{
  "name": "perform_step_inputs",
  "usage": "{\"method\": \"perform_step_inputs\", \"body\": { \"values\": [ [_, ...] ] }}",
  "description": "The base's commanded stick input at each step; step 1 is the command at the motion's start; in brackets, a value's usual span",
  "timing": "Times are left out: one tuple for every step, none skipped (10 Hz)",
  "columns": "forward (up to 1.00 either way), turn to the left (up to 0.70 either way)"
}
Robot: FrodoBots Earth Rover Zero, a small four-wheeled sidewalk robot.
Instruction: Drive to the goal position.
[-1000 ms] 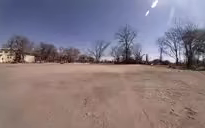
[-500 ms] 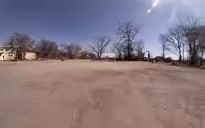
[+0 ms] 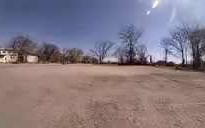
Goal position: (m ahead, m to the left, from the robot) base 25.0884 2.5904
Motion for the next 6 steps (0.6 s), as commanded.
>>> {"method": "perform_step_inputs", "body": {
  "values": [
    [1.00, 0.00],
    [1.00, -0.02],
    [1.00, -0.21],
    [1.00, -0.27],
    [1.00, -0.27],
    [1.00, -0.27]
  ]
}}
